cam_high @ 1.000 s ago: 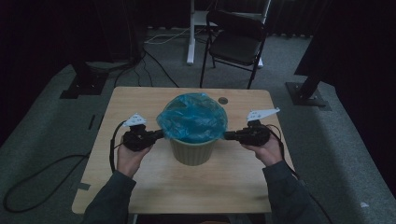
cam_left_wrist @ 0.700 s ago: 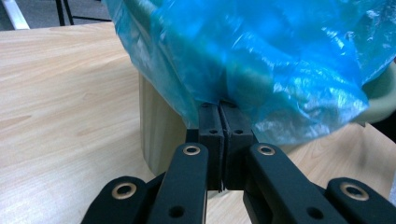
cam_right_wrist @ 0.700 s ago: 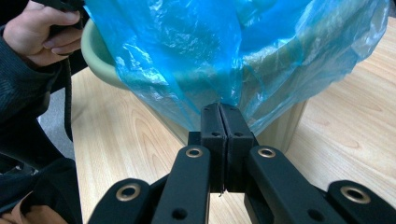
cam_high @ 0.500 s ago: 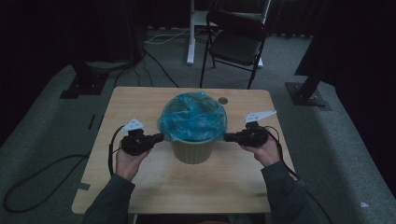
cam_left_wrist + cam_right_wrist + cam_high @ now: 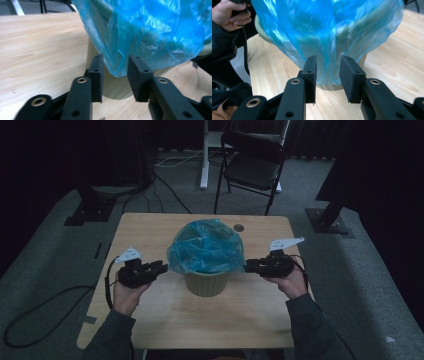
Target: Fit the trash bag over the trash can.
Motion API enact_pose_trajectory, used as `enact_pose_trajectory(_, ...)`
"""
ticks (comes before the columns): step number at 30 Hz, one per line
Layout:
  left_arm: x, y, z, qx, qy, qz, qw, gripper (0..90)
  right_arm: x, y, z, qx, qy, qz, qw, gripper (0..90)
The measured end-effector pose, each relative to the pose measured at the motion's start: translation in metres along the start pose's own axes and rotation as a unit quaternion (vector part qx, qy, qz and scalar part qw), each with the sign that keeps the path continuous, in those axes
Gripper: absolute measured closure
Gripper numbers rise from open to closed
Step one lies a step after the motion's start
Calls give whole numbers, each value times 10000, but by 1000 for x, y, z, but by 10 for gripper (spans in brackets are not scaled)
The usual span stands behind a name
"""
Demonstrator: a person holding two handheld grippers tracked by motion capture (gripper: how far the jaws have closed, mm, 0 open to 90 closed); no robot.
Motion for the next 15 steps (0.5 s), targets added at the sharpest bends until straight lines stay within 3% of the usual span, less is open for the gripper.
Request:
enact_pose_trajectory(7,-4,23,10,300,-146,26,9994,543,0,17,9,214,-5,19,9998,598)
enact_pose_trajectory(15,3,44,-7,218,-315,-119,9992,494,-8,40,-1,227,89,188,9995,576)
Point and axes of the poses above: each handheld gripper's, and its own axes: z roughly backward along the jaws, y roughly out of its top, x roughly to its right, the point moved 4 cm from there along -z, roughly forward along the jaws
